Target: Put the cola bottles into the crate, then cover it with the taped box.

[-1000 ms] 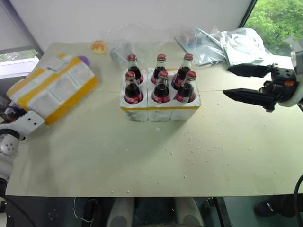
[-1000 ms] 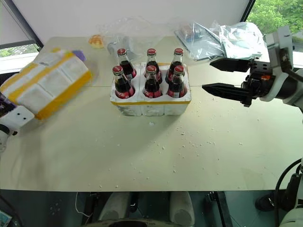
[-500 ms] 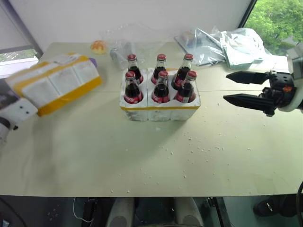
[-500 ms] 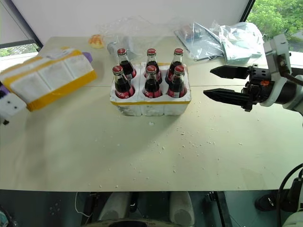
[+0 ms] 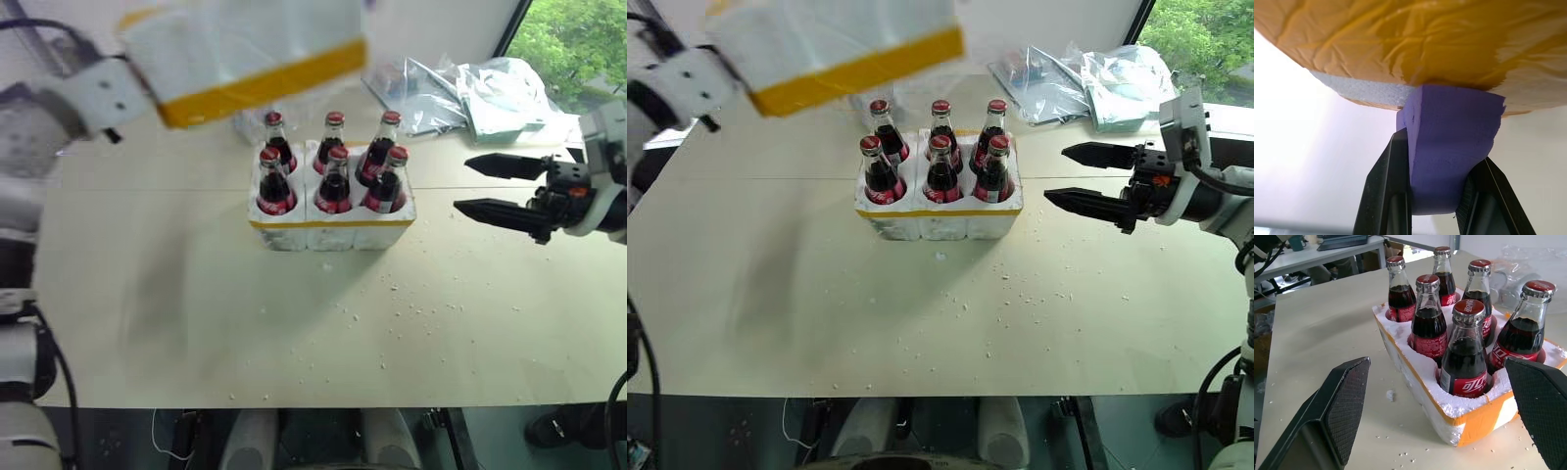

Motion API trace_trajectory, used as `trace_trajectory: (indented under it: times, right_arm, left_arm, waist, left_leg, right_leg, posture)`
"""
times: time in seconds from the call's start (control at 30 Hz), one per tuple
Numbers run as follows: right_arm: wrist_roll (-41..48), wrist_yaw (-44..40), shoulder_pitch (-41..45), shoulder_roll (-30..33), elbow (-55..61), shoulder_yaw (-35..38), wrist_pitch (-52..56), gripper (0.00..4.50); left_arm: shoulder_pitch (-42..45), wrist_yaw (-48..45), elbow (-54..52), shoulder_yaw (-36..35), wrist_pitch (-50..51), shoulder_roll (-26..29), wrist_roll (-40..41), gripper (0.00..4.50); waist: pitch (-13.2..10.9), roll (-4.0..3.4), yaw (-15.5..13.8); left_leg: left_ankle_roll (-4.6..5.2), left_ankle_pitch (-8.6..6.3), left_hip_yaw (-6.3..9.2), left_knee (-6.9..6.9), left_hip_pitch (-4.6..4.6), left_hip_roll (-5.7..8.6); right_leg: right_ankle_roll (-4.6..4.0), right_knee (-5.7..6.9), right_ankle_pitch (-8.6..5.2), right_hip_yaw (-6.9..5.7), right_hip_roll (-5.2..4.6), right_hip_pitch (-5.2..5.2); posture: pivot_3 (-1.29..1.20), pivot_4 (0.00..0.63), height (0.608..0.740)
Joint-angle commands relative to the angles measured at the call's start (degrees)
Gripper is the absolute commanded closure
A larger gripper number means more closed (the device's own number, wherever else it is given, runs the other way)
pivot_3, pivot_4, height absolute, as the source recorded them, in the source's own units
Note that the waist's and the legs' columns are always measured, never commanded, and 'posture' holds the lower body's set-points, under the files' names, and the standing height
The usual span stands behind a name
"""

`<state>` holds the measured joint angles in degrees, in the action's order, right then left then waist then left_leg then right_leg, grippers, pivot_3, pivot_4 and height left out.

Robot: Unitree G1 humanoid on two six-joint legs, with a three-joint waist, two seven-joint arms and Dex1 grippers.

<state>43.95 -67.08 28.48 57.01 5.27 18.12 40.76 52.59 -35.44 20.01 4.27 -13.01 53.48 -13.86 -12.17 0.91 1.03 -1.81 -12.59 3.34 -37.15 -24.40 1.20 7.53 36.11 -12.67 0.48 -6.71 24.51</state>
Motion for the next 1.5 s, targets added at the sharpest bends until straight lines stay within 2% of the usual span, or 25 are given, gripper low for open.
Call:
trace_trajectory:
  times: [0.03, 0.17, 0.57, 0.63, 0.67, 0.8, 0.97, 1.03, 1.1, 1.23, 1.33, 1.4, 1.43, 1.5]
  right_arm:
    - [0.63, 0.94, -0.49, -0.08, 1.79, 2.11, -0.78, 0.0]
    - [1.16, 1.95, -1.19, -0.23, 2.49, 2.59, -0.61, 0.0]
    - [1.64, 4.35, -0.85, -0.77, 3.29, 2.52, -0.12, 0.0]
    - [1.62, 4.6, -0.6, -0.99, 3.3, 2.28, -0.16, 0.0]
    - [1.59, 4.73, -0.51, -1.1, 3.33, 2.15, -0.19, 0.0]
    - [1.42, 5.0, -0.23, -1.54, 3.17, 1.69, -0.32, 0.0]
    - [1.24, 5.06, -0.28, -1.85, 2.9, 1.5, -0.21, 0.0]
    - [1.22, 4.97, -0.49, -1.85, 2.86, 1.51, -0.16, 0.0]
    - [1.0, 4.65, -0.89, -1.68, 2.76, 1.4, -0.22, 0.0]
    - [0.2, 3.75, -1.73, -1.21, 2.09, 1.29, -0.73, 0.0]
    - [-1.0, 2.74, -1.63, -0.84, 0.39, 0.7, -1.63, 0.0]
    - [-1.75, 1.79, -1.25, -0.57, -0.66, 0.1, -2.07, 0.0]
    - [-2.02, 1.43, -1.04, -0.55, -1.01, -0.13, -2.22, 0.0]
    - [-3.0, -0.81, -1.06, 0.43, -1.81, -0.88, -3.21, 0.0]
  left_arm:
    - [1.57, -2.78, -3.89, 0.32, -1.56, -0.78, 1.24, 4.0]
    - [1.13, -3.13, -3.87, 2.35, -4.75, -2.28, -1.16, 4.0]
    - [-1.58, 0.75, -2.0, 5.77, -13.56, -0.77, -11.97, 4.0]
    - [-2.77, 1.8, -2.81, 5.81, -14.07, -1.13, -12.98, 2.98]
    - [-3.39, 2.18, -3.28, 5.69, -14.08, -1.32, -13.27, 2.74]
    - [-7.77, 3.12, -7.03, 4.54, -13.94, -0.94, -14.19, 0.79]
    - [-16.27, 0.62, -13.68, 0.47, -12.16, 1.61, -9.88, 0.79]
    - [-19.8, -1.31, -15.78, -1.85, -10.63, 3.0, -6.56, 0.79]
    - [-24.88, -6.68, -19.12, -6.16, -3.18, 3.14, 3.49, 0.79]
    - [-32.27, -17.41, -24.49, -15.04, 17.05, 3.65, 23.36, 0.79]
    - [-37.75, -29.8, -27.53, -24.68, 39.67, 7.92, 45.15, 0.79]
    - [-34.5, -30.52, -24.23, -28.6, 53.0, 9.63, 54.41, 0.79]
    - [-33.0, -29.94, -22.85, -29.38, 56.63, 10.05, 56.54, 0.79]
    - [-31.66, -34.42, -21.05, -31.46, 62.61, 12.76, 61.68, 0.79]
  waist:
    - [0.0, -0.01, 0.21]
    - [-0.01, -0.01, 0.1]
    - [0.0, -0.01, -0.17]
    - [0.0, -0.01, -0.15]
    - [0.0, -0.01, -0.15]
    - [0.0, -0.01, -0.15]
    - [0.0, -0.01, -0.11]
    - [0.0, -0.02, -0.01]
    - [0.0, -0.02, 0.08]
    - [0.0, -0.03, -0.01]
    - [-0.01, -0.02, 0.12]
    - [-0.02, -0.04, 0.1]
    - [-0.02, -0.03, -0.16]
    - [-0.02, -0.03, -0.2]
  left_leg:
    - [0.02, -0.01, 0.0, 0.02, 0.02, -0.01]
    - [0.02, -0.01, 0.02, 0.01, 0.04, -0.02]
    - [0.02, 0.0, 0.02, -0.01, 0.03, -0.01]
    - [0.02, 0.0, 0.01, -0.01, 0.03, -0.01]
    - [0.02, 0.0, 0.01, -0.01, 0.03, -0.01]
    - [0.02, 0.0, 0.02, -0.01, 0.03, -0.01]
    - [0.03, 0.0, 0.02, 0.0, 0.03, -0.02]
    - [0.03, -0.01, 0.02, 0.0, 0.05, -0.03]
    - [0.03, -0.01, 0.02, 0.01, 0.06, -0.03]
    - [0.03, -0.01, 0.02, 0.0, 0.08, -0.04]
    - [0.03, -0.01, 0.01, 0.0, 0.08, -0.05]
    - [0.03, -0.01, 0.02, 0.01, 0.08, -0.06]
    - [0.03, -0.01, 0.05, 0.0, 0.08, -0.07]
    - [0.03, -0.01, 0.1, -0.02, 0.13, -0.06]
  right_leg:
    - [0.0, 0.01, 0.0, 0.0, 0.01, 0.0]
    - [0.0, 0.05, 0.0, 0.0, 0.03, 0.01]
    - [0.0, 0.04, 0.0, 0.02, 0.03, 0.0]
    - [0.0, 0.03, 0.0, 0.03, 0.03, 0.0]
    - [0.0, 0.04, 0.0, 0.03, 0.03, 0.0]
    - [0.0, 0.04, 0.0, 0.03, 0.03, 0.0]
    - [0.0, 0.04, 0.0, 0.04, 0.03, 0.0]
    - [0.0, 0.04, 0.0, 0.04, 0.03, 0.0]
    - [-0.01, 0.04, 0.0, 0.04, 0.03, 0.0]
    - [-0.01, 0.05, -0.01, 0.05, 0.03, -0.01]
    - [-0.02, 0.02, -0.01, 0.06, 0.03, -0.02]
    - [-0.02, 0.04, -0.02, 0.05, 0.05, -0.02]
    - [-0.02, 0.03, -0.02, 0.04, 0.06, -0.02]
    - [-0.01, 0.02, -0.03, 0.01, 0.08, -0.1]
  posture:
    - [0.0, 0.15, 0.737]
    - [0.0, 0.15, 0.737]
    - [0.0, 0.15, 0.737]
    - [0.0, 0.15, 0.737]
    - [0.0, 0.15, 0.737]
    - [0.0, 0.15, 0.737]
    - [0.0, 0.15, 0.737]
    - [0.0, 0.15, 0.737]
    - [0.0, 0.15, 0.737]
    - [0.0, 0.15, 0.737]
    - [0.0, 0.15, 0.737]
    - [0.0, 0.15, 0.737]
    - [0.0, 0.15, 0.737]
    - [0.0, 0.15, 0.737]
